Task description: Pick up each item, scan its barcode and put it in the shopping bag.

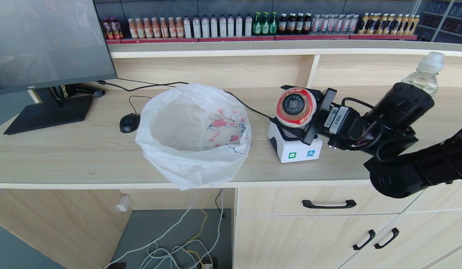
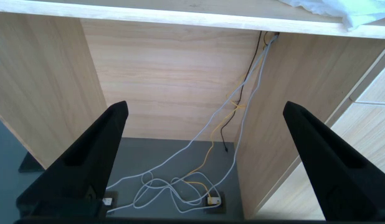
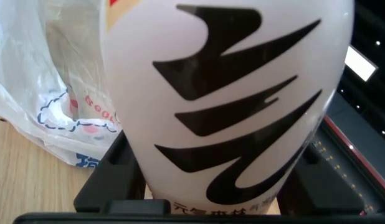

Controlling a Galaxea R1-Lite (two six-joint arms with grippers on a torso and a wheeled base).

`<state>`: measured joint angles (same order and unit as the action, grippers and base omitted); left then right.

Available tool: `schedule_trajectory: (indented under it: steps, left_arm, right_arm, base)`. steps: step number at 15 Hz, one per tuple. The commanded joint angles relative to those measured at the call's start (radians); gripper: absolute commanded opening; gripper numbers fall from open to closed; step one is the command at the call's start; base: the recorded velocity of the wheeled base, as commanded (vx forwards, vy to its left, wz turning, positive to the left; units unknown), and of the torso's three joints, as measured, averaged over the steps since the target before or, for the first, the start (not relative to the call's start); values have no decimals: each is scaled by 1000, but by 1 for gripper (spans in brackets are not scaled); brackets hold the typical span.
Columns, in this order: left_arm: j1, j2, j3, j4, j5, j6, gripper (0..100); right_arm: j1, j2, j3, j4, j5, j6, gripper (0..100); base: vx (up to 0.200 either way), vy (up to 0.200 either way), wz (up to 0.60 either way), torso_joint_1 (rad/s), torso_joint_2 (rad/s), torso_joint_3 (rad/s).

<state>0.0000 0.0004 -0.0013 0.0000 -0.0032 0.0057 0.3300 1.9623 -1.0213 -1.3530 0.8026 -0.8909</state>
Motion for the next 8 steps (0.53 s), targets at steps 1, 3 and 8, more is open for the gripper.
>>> schedule_trajectory:
  steps: [1,3,8]
  left_arm:
    - [0,0,0,0,-1,0,100]
    - [0,0,0,0,0,0,100]
    - [0,0,0,0,0,0,100]
  right_arm:
    - [20,-30,32,-5,-36,3,0]
    - [64,-63,76,-21,-120,26,0]
    - [215,-72,82,-186,-381,240,0]
  base:
    - [0,0,0,0,0,0]
    - [0,0,0,0,0,0]
    - [0,0,0,0,0,0]
